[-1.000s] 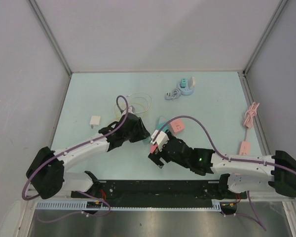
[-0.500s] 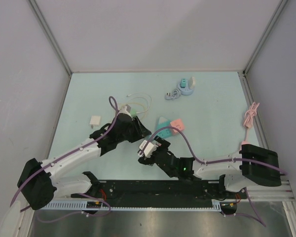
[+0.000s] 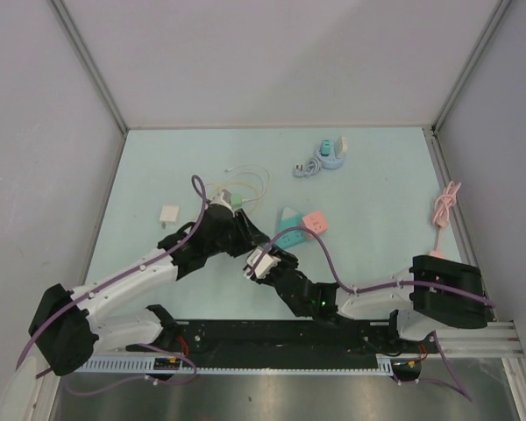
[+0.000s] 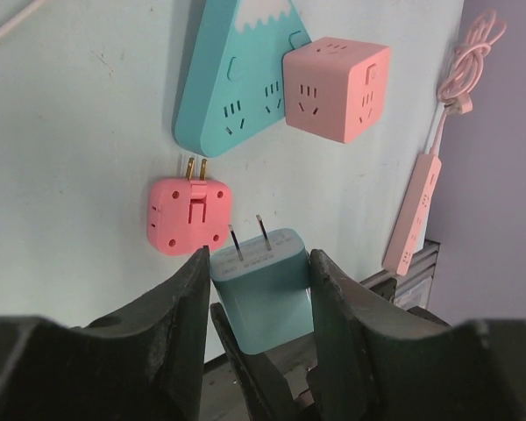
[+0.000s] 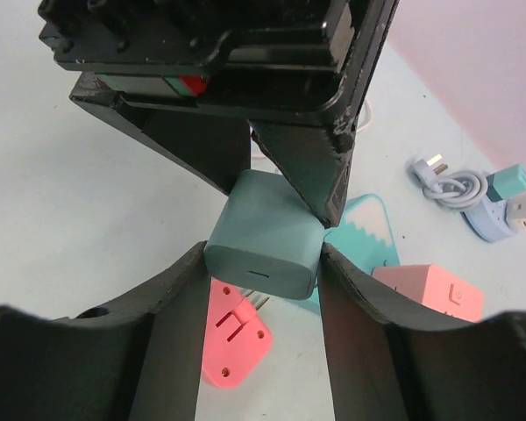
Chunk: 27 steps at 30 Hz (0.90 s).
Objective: Insert the plug
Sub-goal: Pick up the plug from the center of the board, then insert the plug into the socket.
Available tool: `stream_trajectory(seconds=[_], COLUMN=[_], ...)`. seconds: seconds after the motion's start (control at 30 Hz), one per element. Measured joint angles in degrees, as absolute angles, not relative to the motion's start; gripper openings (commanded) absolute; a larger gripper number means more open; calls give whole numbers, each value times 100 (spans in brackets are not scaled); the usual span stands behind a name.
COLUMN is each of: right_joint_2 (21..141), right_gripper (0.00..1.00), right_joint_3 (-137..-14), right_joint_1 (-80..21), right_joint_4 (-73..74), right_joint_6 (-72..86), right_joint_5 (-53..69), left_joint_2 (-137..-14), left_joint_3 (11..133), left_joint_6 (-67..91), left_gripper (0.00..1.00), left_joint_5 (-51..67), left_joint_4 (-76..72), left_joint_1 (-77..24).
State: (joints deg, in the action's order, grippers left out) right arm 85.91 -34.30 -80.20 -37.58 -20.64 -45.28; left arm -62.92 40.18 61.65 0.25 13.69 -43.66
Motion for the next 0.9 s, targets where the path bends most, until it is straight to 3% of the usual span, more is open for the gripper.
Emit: stream_trajectory(seconds=[0.17,0.27,0.63,0.9], right_joint_2=[8396,8058,6552,6510], right_gripper=[0,0,0,0], right_joint_3=[-3395,-3398,-4007,-5216], right_joint_1=[-8047,-8034,-6899,-5572], right_joint_4=[-3607,-3299,-462,1732], right_joint_6=[-2010,-1839,-506,228], right_joint_5=[-4462,-4237,-2530,-1225], left_joint_2=[-6270,-6187,-5817,-6298], left_joint_3=[4018,4018,4110,3990], left_joint_6=[6154,6042,4917,4034], left_gripper=[80,93,100,100], left_joint_5=[16,-134,-1219,-1208], left_joint_4=[1363,1376,1098,1], left_joint_1=[-4377,-4377,-4333,-4311])
